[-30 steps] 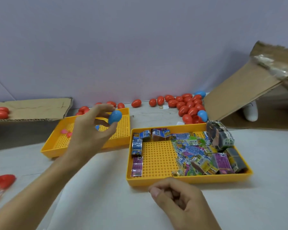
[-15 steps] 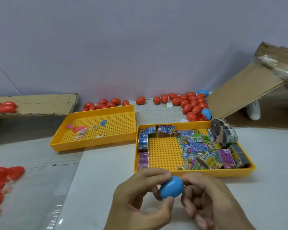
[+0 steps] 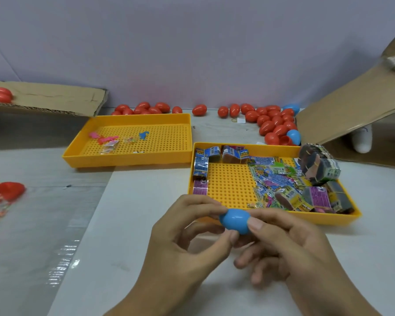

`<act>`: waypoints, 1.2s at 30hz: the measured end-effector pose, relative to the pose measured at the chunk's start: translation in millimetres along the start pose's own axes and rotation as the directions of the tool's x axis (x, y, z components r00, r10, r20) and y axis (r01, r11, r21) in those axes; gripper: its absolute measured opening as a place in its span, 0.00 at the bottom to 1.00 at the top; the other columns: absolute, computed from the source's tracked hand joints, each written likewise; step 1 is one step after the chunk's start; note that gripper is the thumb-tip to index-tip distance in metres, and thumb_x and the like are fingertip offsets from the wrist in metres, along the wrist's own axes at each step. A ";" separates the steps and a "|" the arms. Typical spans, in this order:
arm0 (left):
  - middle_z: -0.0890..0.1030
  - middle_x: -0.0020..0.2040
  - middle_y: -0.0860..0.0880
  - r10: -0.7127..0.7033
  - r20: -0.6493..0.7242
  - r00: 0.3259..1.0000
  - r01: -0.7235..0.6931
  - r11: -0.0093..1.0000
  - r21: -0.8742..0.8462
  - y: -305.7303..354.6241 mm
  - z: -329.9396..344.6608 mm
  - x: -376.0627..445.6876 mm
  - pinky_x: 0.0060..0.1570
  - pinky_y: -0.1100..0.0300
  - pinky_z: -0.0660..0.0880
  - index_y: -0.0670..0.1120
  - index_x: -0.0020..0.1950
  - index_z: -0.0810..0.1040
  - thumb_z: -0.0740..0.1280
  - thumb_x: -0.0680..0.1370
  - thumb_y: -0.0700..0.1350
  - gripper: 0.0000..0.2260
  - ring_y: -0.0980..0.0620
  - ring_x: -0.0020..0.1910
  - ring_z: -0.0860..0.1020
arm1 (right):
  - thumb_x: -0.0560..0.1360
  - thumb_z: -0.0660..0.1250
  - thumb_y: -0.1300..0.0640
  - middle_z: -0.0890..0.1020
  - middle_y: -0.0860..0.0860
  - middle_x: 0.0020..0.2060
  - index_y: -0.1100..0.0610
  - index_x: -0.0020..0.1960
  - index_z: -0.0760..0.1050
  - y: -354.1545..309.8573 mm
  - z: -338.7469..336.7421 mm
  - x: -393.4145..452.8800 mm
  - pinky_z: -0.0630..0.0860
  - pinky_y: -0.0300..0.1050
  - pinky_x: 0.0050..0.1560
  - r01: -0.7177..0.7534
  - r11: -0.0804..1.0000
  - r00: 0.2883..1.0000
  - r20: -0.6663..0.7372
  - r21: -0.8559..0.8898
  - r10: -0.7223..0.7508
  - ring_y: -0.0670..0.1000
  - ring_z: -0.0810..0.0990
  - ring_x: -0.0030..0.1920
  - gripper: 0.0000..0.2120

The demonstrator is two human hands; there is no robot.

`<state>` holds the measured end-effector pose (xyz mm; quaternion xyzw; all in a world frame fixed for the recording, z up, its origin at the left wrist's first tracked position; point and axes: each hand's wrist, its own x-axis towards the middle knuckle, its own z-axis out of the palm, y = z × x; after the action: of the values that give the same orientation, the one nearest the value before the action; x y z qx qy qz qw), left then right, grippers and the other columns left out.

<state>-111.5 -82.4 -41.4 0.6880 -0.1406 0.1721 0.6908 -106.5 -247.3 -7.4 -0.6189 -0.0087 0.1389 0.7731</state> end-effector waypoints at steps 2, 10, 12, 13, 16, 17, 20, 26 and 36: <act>0.80 0.53 0.49 -0.008 0.009 1.000 0.008 1.000 0.011 2.0 0.2 -1.1 0.47 0.61 0.80 0.48 0.55 0.84 0.76 0.70 0.42 0.14 0.46 0.50 0.83 | 0.65 0.74 0.58 0.84 0.65 0.35 0.56 0.42 0.82 1.8 0.6 -1.7 0.74 0.43 0.21 0.012 1.000 1.000 0.005 0.009 -0.012 0.59 0.82 0.28 0.07; 0.85 0.53 0.46 -0.131 0.099 0.986 0.143 0.980 -0.135 9.0 -2.1 -1.9 0.52 0.62 0.79 0.46 0.57 0.85 0.75 0.69 0.41 0.17 0.47 0.52 0.84 | 0.55 0.81 0.38 0.82 0.61 0.32 0.57 0.33 0.79 0.6 0.9 -4.7 0.72 0.42 0.21 0.043 0.998 0.997 0.061 -0.035 -0.041 0.56 0.81 0.27 0.24; 0.86 0.50 0.47 -0.154 0.089 0.984 0.167 0.972 -0.164 11.1 -3.1 -2.2 0.50 0.65 0.79 0.47 0.57 0.83 0.74 0.69 0.42 0.17 0.50 0.49 0.85 | 0.56 0.79 0.37 0.82 0.61 0.32 0.59 0.35 0.82 1.1 -0.4 -3.1 0.72 0.41 0.21 -0.013 1.000 0.999 0.040 -0.013 0.014 0.56 0.80 0.26 0.25; 0.86 0.49 0.48 -0.149 0.091 0.985 0.163 0.973 -0.164 12.1 -3.8 -2.2 0.50 0.66 0.78 0.47 0.56 0.82 0.74 0.69 0.42 0.16 0.51 0.48 0.85 | 0.58 0.77 0.39 0.81 0.61 0.32 0.60 0.37 0.83 0.8 -1.3 -2.1 0.72 0.41 0.21 -0.041 0.999 0.999 0.036 -0.006 0.041 0.56 0.80 0.26 0.24; 0.86 0.49 0.48 -0.155 0.115 0.981 0.171 0.974 -0.148 13.4 -4.6 -2.0 0.50 0.66 0.78 0.48 0.55 0.82 0.73 0.69 0.42 0.15 0.51 0.49 0.85 | 0.60 0.74 0.42 0.81 0.62 0.34 0.58 0.43 0.83 -2.0 -2.3 -1.3 0.72 0.41 0.21 -0.115 0.992 0.990 0.083 0.043 0.112 0.56 0.80 0.27 0.21; 0.86 0.50 0.48 -0.158 0.124 0.980 0.174 0.975 -0.135 13.3 -5.1 -1.7 0.51 0.66 0.78 0.49 0.55 0.82 0.72 0.70 0.43 0.14 0.50 0.51 0.85 | 0.60 0.74 0.43 0.81 0.63 0.34 0.58 0.44 0.83 -3.2 -2.8 -1.5 0.72 0.41 0.20 -0.134 0.989 0.986 0.106 0.065 0.127 0.56 0.79 0.27 0.21; 0.85 0.55 0.50 -0.149 0.143 0.978 0.161 0.984 -0.080 12.9 -5.5 -1.3 0.54 0.63 0.77 0.49 0.55 0.83 0.71 0.72 0.45 0.13 0.49 0.57 0.83 | 0.60 0.75 0.44 0.81 0.64 0.34 0.61 0.45 0.83 -6.2 -4.7 -2.3 0.72 0.40 0.20 -0.151 0.985 0.981 0.139 0.082 0.139 0.56 0.80 0.27 0.22; 0.83 0.51 0.48 -0.090 0.114 0.989 0.093 0.995 -0.027 9.8 -4.2 -1.0 0.48 0.62 0.78 0.49 0.54 0.84 0.71 0.72 0.43 0.12 0.48 0.52 0.81 | 0.63 0.76 0.43 0.83 0.63 0.35 0.61 0.44 0.84 -7.5 -4.8 -3.5 0.71 0.39 0.19 -0.116 0.993 0.989 0.088 0.014 0.115 0.55 0.81 0.26 0.21; 0.80 0.56 0.46 0.028 0.123 0.992 -0.019 0.997 -0.076 3.0 -4.3 -1.8 0.56 0.58 0.78 0.41 0.59 0.80 0.69 0.72 0.35 0.15 0.43 0.60 0.79 | 0.61 0.81 0.63 0.86 0.57 0.45 0.50 0.51 0.85 -9.9 -4.9 -4.6 0.75 0.42 0.23 0.032 0.996 0.997 0.077 -0.078 -0.026 0.57 0.86 0.37 0.20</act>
<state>-114.6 -78.2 -39.6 0.6695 -0.1976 0.1316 0.7038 -108.0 -255.0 1.7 -0.6432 -0.0523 0.1506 0.7489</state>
